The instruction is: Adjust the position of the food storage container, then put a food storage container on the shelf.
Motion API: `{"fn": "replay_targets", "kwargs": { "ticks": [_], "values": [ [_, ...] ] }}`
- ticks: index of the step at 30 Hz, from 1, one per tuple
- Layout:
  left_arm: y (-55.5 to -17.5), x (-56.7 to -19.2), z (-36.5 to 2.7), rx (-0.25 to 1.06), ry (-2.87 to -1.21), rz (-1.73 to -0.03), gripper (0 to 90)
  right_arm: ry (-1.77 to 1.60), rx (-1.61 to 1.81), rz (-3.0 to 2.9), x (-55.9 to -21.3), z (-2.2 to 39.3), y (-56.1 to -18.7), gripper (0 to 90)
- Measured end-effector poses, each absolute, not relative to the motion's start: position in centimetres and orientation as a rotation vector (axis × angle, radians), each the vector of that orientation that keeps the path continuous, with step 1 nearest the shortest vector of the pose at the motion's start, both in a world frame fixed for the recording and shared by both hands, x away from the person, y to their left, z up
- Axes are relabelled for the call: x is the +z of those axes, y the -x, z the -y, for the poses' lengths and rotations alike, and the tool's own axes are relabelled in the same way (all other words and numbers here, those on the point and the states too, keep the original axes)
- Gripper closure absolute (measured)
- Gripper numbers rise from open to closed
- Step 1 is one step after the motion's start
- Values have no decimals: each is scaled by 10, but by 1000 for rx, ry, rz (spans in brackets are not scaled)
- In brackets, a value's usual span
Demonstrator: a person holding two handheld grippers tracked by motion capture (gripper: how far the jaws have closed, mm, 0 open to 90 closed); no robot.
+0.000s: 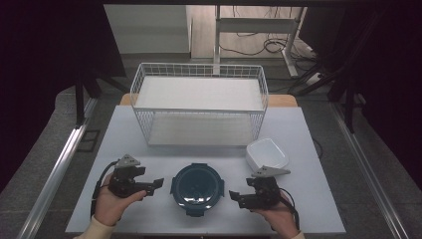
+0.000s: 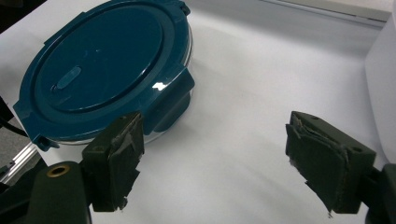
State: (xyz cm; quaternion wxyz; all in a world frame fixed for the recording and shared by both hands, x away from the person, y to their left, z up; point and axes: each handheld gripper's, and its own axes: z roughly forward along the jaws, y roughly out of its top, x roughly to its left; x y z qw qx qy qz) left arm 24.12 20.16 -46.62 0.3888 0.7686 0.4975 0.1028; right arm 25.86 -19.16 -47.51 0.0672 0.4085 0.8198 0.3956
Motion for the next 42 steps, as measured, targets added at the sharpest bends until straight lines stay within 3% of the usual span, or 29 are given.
{"fn": "replay_targets", "kwargs": {
  "ticks": [27, 38, 42],
  "values": [
    [-241, -471, -186, 152, -1935, -1213, 175, -1307, 1309, -2488, -474, 179, -263, 178],
    [-256, -467, -177, -7, -1841, -1256, 207, -1428, 1357, -2501, -470, 147, -278, 112],
    [-265, -478, -172, -124, -1810, -1328, 171, -1460, 1352, -2479, -471, 142, -279, 99]
  ]
}}
